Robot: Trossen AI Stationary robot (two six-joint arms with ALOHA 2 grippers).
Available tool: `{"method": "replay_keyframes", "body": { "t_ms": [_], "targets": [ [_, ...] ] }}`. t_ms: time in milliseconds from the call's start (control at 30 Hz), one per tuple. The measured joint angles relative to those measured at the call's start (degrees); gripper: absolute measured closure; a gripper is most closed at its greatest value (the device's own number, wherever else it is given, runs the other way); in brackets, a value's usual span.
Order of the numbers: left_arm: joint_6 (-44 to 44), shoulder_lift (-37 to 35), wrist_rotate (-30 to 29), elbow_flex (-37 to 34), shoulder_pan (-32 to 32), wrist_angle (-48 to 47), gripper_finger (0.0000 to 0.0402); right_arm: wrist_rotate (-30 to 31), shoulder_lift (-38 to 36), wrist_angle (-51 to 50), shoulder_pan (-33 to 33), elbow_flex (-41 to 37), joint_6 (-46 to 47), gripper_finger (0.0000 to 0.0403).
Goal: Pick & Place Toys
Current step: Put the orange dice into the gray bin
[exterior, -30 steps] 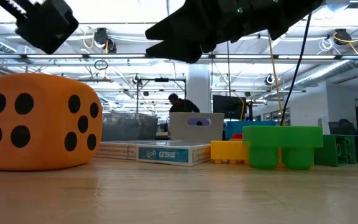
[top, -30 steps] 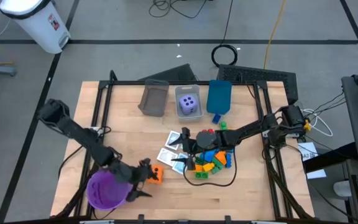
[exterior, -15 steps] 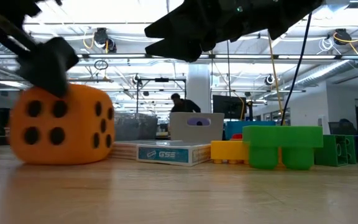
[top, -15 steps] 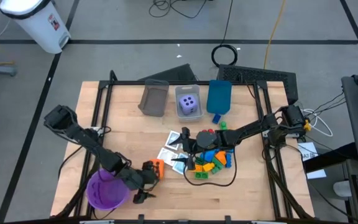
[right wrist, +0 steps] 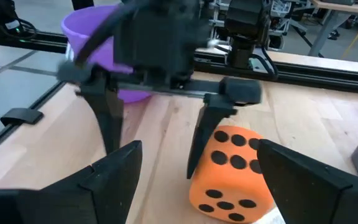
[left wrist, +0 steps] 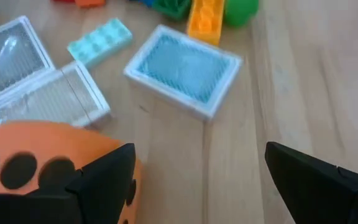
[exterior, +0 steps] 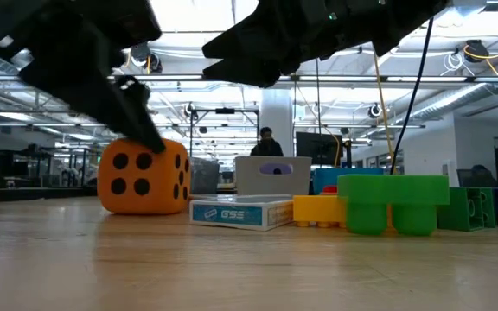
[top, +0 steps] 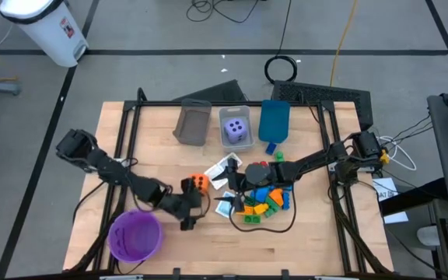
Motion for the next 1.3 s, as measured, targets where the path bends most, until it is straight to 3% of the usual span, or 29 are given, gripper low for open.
{"method": "replay_keyframes", "body": {
  "t_ms": [200, 433, 633, 833, 1033, 1167, 1300],
  "targets": [
    [1.06, -7.08, 5.60, 0.20, 3.83, -2.36, 0.0034, 0.09, 0.00, -2.22, -0.55, 0.00, -0.37, 0.0090],
    [0.89, -15.74, 0.05, -2.52, 3.52, -13.74, 0.0034, 1.66, 0.00, -5.34, -0.53, -0.02, -1.01, 0.0090],
    [-3.12, -16.83, -0.16, -10.22, 5.04, -8.74, 0.0034, 5.71, 3.96, -4.36, -1.09, -0.02, 3.94, 0.0088],
    [-1.90, -17.77, -3.39, -16.49, 3.79, 1.04, 0.0034, 7.19, 9.23, -2.82, -2.70, -0.04, 1.91, 0.0072],
    [-2.41, -20.55, -4.76, -17.37, 3.09, -0.35, 0.0034, 5.88, 12.29, 0.85, -4.72, -0.02, 7.09, 0.0065],
    [-2.69, -23.53, -4.76, -17.57, 2.64, -1.58, 0.0034, 1.59, 13.80, 6.04, -5.42, -0.02, 7.81, 0.0065],
    [-2.34, -26.43, -5.04, -17.48, 2.88, -0.99, 0.0034, 1.13, 14.34, 7.16, -5.39, -0.02, 7.28, 0.0064]
  ]
}}
